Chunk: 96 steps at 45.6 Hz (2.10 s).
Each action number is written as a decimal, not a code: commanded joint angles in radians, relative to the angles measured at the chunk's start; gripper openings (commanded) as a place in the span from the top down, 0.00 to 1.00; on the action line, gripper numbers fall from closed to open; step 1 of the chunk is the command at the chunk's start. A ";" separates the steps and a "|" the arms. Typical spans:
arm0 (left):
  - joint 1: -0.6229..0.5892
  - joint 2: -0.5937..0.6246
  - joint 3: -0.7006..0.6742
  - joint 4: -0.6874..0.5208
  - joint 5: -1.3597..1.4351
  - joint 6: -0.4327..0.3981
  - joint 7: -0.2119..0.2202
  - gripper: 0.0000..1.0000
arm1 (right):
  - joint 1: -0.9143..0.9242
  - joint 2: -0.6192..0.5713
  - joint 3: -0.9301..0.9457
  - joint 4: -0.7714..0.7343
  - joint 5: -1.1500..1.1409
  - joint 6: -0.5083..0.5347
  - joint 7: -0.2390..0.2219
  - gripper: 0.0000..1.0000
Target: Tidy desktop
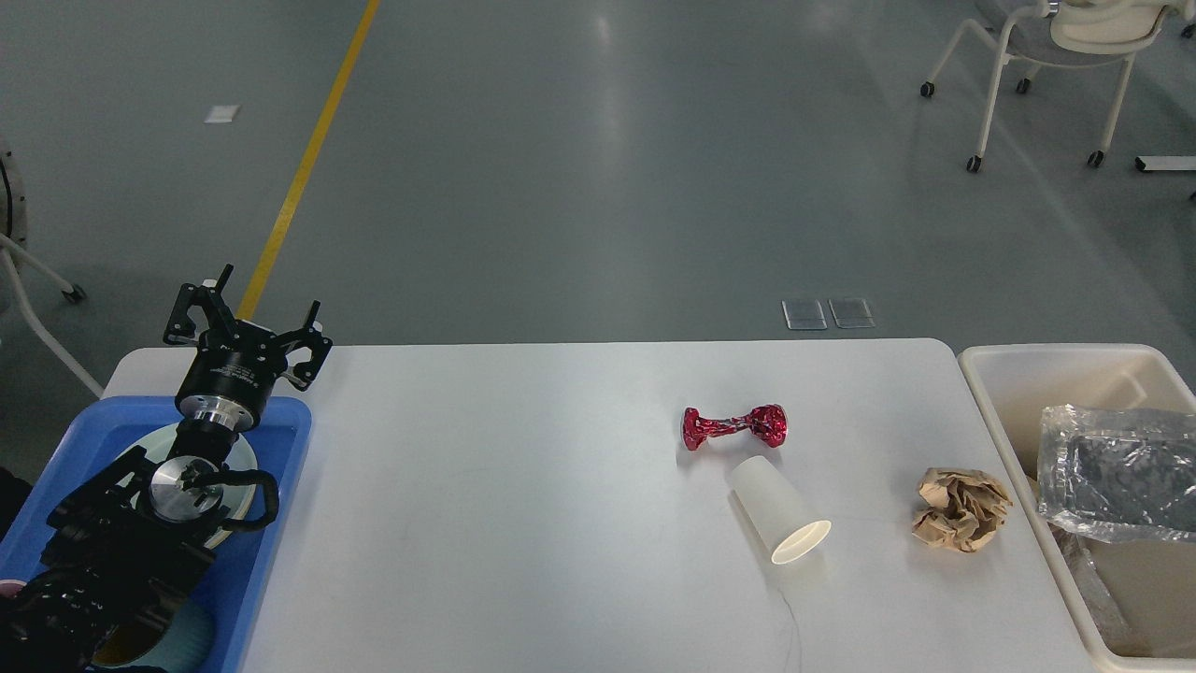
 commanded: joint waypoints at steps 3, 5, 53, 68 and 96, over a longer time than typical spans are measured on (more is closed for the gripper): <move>0.000 0.000 0.000 0.000 0.001 0.000 -0.001 0.01 | -0.031 0.004 0.006 -0.004 0.006 0.001 -0.020 1.00; 0.000 0.000 0.000 0.000 0.001 0.000 -0.001 0.01 | -0.032 0.008 0.006 -0.004 0.009 0.001 -0.023 1.00; 0.000 0.000 0.000 0.000 0.000 0.000 -0.001 0.01 | 1.793 0.064 -0.296 1.022 -0.043 0.744 -0.002 0.00; 0.000 0.000 0.000 0.000 0.000 0.000 -0.001 0.01 | 1.907 0.071 -0.190 1.025 -0.042 0.849 0.006 0.00; 0.000 0.000 0.000 0.000 0.001 0.000 0.000 0.01 | 0.666 0.278 -0.195 0.660 0.076 0.252 -0.107 0.00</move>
